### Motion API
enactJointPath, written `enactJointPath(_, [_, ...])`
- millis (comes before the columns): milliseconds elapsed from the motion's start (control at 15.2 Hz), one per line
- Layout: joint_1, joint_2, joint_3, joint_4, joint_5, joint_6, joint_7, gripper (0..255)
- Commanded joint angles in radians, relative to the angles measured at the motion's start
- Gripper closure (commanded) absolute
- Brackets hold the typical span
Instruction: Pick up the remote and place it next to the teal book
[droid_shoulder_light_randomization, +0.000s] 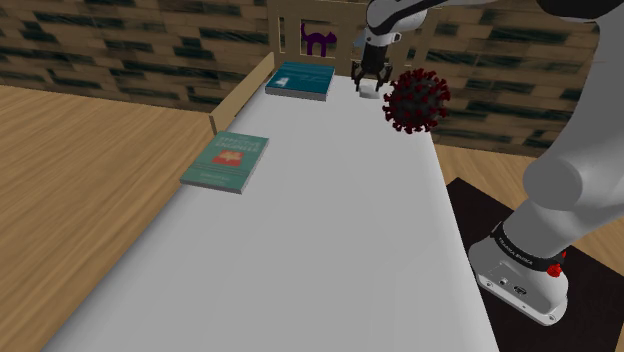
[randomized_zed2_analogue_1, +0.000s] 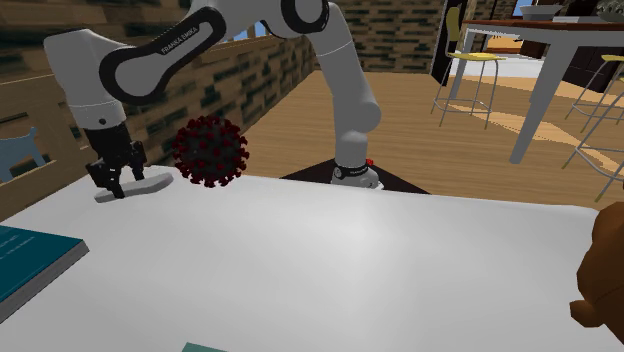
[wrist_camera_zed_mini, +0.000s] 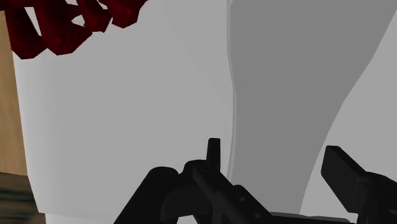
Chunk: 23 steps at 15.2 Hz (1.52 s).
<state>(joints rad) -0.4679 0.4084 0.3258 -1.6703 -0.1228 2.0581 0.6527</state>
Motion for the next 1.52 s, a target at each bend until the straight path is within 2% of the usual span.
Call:
enactJointPath(0, [0.002, 0.013, -0.002, -0.006, -0.005, 0.020, 0.003, 255])
enactJointPath(264, [0.004, 0.035, -0.007, -0.029, -0.014, 0.064, 0.008, 255])
enactJointPath(792, [0.004, 0.037, -0.007, -0.031, -0.015, 0.067, 0.008, 255])
enactJointPath(858, [0.004, 0.037, -0.007, -0.031, -0.014, 0.067, 0.008, 0])
enactJointPath(1188, [0.004, 0.037, -0.007, -0.031, -0.015, 0.067, 0.008, 0])
enactJointPath(1452, [-0.002, -0.012, 0.003, 0.029, 0.005, -0.039, -0.004, 0])
